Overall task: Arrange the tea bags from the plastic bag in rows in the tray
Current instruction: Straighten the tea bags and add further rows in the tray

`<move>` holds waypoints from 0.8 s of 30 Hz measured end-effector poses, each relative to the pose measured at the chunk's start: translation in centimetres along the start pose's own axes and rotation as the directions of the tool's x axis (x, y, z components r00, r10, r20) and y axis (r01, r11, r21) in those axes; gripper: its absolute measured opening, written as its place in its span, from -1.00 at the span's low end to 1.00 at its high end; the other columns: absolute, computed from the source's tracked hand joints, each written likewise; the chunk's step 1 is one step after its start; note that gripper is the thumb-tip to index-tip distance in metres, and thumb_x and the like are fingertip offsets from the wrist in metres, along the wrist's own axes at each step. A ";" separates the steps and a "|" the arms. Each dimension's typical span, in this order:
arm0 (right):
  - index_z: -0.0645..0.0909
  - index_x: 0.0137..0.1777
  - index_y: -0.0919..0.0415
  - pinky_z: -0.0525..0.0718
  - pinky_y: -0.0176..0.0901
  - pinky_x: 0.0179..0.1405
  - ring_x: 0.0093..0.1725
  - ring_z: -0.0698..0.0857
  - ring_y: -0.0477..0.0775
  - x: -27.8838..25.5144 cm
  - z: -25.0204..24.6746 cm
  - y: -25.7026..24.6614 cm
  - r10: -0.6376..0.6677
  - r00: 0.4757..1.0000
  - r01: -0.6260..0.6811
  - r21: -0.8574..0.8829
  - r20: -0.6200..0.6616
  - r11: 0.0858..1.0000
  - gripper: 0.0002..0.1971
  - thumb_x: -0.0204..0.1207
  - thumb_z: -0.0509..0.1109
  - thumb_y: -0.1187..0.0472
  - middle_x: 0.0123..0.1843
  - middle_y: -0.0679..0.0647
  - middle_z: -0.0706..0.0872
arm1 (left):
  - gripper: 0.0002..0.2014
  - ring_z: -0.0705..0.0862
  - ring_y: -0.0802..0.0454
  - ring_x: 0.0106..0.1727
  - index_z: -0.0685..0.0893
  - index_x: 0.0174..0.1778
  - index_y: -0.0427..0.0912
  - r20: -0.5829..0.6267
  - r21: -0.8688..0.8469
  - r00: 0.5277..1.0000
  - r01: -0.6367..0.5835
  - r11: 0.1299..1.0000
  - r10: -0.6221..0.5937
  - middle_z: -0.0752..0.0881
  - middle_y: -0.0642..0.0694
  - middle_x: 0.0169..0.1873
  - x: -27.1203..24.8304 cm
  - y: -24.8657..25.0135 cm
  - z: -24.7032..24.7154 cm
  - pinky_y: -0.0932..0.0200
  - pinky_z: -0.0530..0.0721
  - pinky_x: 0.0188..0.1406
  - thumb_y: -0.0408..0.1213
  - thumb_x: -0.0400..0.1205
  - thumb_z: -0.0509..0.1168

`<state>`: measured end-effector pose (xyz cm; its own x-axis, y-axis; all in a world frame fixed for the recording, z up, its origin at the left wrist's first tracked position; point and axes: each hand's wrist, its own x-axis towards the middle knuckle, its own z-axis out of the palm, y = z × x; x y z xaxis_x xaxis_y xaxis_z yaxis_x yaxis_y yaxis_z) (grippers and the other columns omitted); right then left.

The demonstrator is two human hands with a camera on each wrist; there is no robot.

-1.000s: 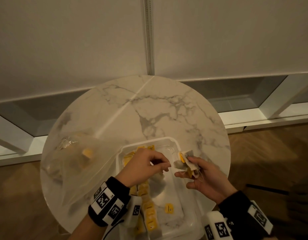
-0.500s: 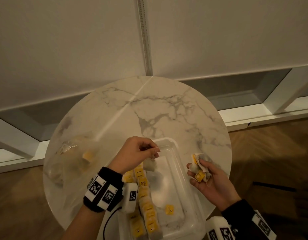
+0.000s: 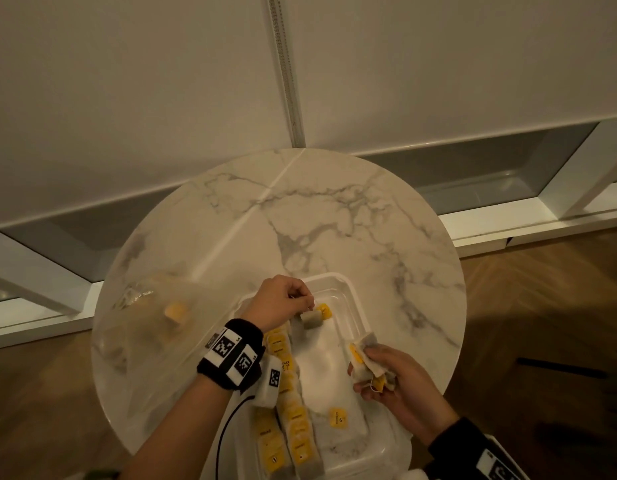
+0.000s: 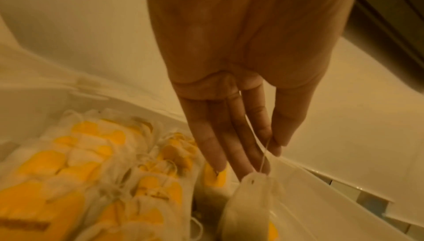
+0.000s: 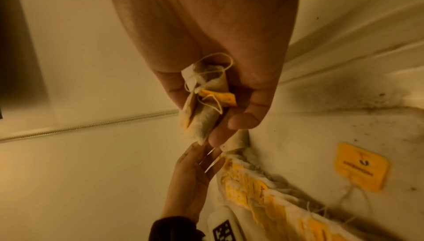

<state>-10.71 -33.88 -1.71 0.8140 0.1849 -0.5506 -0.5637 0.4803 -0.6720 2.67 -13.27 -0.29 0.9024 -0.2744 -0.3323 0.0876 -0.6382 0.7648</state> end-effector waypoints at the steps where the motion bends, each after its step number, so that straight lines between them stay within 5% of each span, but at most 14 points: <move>1: 0.68 -0.06 0.45 0.55 -0.12 -0.44 -0.36 0.66 0.21 0.1 -0.1 0.1 0.000 1.000 0.000 -0.008 0.002 1.000 -0.71 0.46 0.34 0.18 -0.19 0.39 0.71 | -0.92 0.79 0.06 -0.27 0.83 -0.27 -0.15 -0.015 0.049 1.000 -0.007 0.999 0.008 0.85 -0.08 -0.30 0.3 -0.1 -0.1 0.09 0.76 -0.15 -0.38 0.51 0.47; 14: 0.65 -0.03 0.51 0.59 -0.10 -0.42 -0.39 0.65 0.21 0.6 -1.0 0.4 0.001 0.999 0.001 -0.035 0.051 0.999 -0.70 0.49 0.32 0.21 -0.21 0.41 0.68 | -0.95 0.70 0.05 -0.09 0.76 -0.13 0.12 -0.134 0.576 0.989 0.024 0.817 0.066 0.77 0.11 -0.15 2.2 1.0 -1.9 0.15 0.61 -0.16 -0.12 0.58 0.39; 20: 0.63 0.00 0.54 0.59 -0.08 -0.40 -0.39 0.65 0.22 0.7 -1.2 0.5 0.001 0.998 0.001 -0.029 0.066 1.000 -0.69 0.49 0.35 0.22 -0.22 0.42 0.67 | -0.80 0.59 0.15 -0.14 0.69 0.14 0.12 -0.145 0.601 0.985 0.010 0.799 0.098 0.76 0.18 -0.08 2.1 1.1 -1.4 0.18 0.47 -0.19 -0.02 0.61 0.39; 24: 0.62 0.00 0.54 0.60 -0.10 -0.43 -0.41 0.65 0.21 0.7 -1.2 0.5 -0.005 0.997 0.007 -0.027 0.076 1.000 -0.69 0.47 0.36 0.22 -0.24 0.42 0.67 | -0.77 0.60 0.19 -0.19 0.67 0.11 0.18 -0.177 0.607 0.968 -0.034 0.794 0.176 0.71 0.22 -0.15 0.8 1.1 -1.4 0.17 0.44 -0.26 0.13 0.60 0.37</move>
<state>-10.61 -34.52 -3.03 0.8250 0.2469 -0.5084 -0.5616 0.4582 -0.6890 4.11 -13.21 1.03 0.9639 -0.2509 -0.0890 -0.2170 -0.9342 0.2832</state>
